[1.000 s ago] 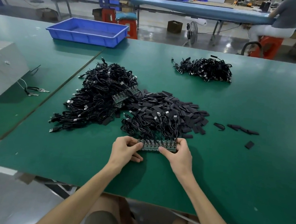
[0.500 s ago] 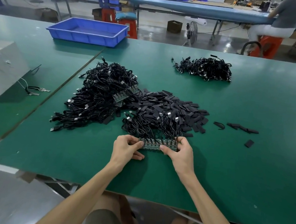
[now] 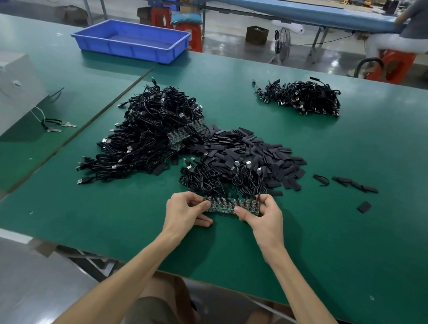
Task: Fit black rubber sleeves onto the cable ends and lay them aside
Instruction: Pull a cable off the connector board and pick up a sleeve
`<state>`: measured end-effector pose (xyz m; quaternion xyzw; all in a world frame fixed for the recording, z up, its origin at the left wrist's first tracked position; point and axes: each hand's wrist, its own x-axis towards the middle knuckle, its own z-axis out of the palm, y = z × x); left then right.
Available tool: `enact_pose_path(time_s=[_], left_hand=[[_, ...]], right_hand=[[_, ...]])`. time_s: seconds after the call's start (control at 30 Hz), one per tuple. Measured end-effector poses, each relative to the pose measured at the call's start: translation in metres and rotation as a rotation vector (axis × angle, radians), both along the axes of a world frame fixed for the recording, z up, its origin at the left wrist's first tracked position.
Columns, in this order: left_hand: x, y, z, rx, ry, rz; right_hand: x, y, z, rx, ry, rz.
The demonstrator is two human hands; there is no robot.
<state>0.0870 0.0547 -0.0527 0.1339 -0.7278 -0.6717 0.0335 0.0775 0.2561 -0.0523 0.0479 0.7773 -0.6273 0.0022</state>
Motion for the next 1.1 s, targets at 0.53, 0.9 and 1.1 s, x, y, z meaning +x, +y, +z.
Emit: enact_pose_path(time_s=[0.53, 0.9, 1.1], left_hand=[[-0.001, 0.003, 0.006, 0.028, -0.029, -0.072], [0.001, 0.001, 0.011, 0.029, -0.068, -0.129], [0.001, 0.005, 0.012, 0.003, -0.077, -0.101]], right_hand=[[0.008, -0.014, 0.008, -0.285, -0.008, 0.010], [0.013, -0.042, -0.004, -0.091, 0.025, -0.038], [0.014, -0.041, -0.003, -0.050, 0.031, -0.085]])
